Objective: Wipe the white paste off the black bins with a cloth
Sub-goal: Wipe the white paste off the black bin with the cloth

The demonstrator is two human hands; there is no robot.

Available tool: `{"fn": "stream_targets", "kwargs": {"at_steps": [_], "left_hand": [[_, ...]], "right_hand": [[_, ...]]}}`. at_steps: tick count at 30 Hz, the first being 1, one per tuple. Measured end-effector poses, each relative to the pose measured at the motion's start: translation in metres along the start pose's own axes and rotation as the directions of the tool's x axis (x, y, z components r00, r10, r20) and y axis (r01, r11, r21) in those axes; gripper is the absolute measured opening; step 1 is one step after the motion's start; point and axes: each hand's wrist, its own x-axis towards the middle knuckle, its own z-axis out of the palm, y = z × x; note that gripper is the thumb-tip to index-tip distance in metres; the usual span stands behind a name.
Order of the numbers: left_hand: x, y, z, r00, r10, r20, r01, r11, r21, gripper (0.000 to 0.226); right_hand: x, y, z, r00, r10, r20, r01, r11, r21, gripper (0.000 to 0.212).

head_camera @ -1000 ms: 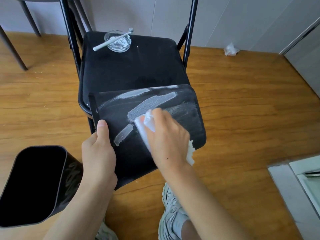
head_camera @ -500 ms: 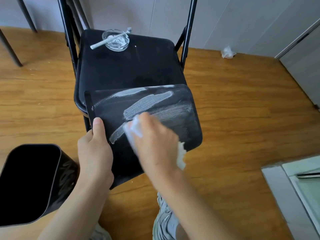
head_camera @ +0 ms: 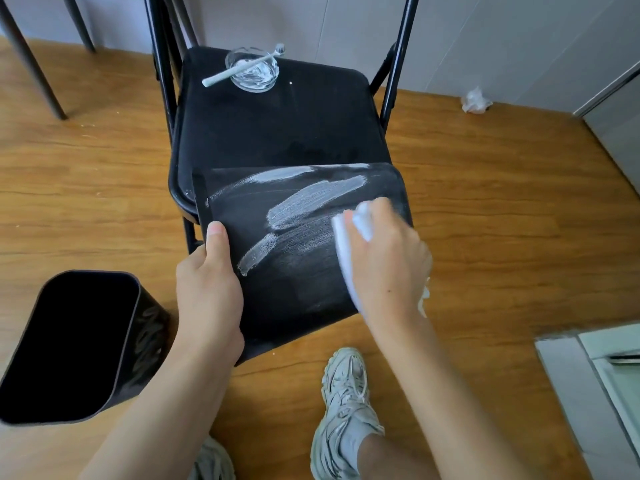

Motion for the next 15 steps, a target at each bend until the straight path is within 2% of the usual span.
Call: {"fn": "stream_targets", "kwargs": {"at_steps": [4, 7, 9, 11, 13, 15], "left_hand": [[0.002, -0.001, -0.004, 1.0, 0.003, 0.004, -0.003, 1.0, 0.023, 0.038], [0.006, -0.001, -0.008, 1.0, 0.005, 0.022, -0.005, 1.0, 0.013, 0.036], [0.007, 0.0, -0.008, 1.0, 0.007, 0.015, -0.007, 1.0, 0.011, 0.037], [0.006, 0.001, -0.008, 1.0, 0.011, 0.006, -0.011, 1.0, 0.025, 0.038], [0.006, 0.001, -0.007, 1.0, 0.017, -0.004, -0.017, 0.999, 0.029, 0.035], [0.006, 0.003, -0.006, 1.0, 0.02, -0.006, -0.02, 1.0, 0.022, 0.034]], "right_hand": [[-0.031, -0.046, 0.005, 0.973, -0.222, 0.07, 0.219, 0.974, 0.051, 0.023], [-0.031, -0.04, 0.003, 0.956, -0.287, 0.063, 0.276, 0.95, 0.147, 0.022], [-0.017, -0.027, 0.003, 0.973, -0.229, 0.021, 0.224, 0.964, 0.143, 0.022], [0.0, -0.01, 0.003, 0.996, -0.093, -0.011, 0.094, 0.989, 0.112, 0.021], [0.012, 0.012, 0.003, 0.998, 0.058, -0.012, -0.056, 0.992, 0.109, 0.02], [0.019, 0.032, 0.001, 0.991, 0.115, -0.068, -0.108, 0.989, 0.103, 0.023]]}}
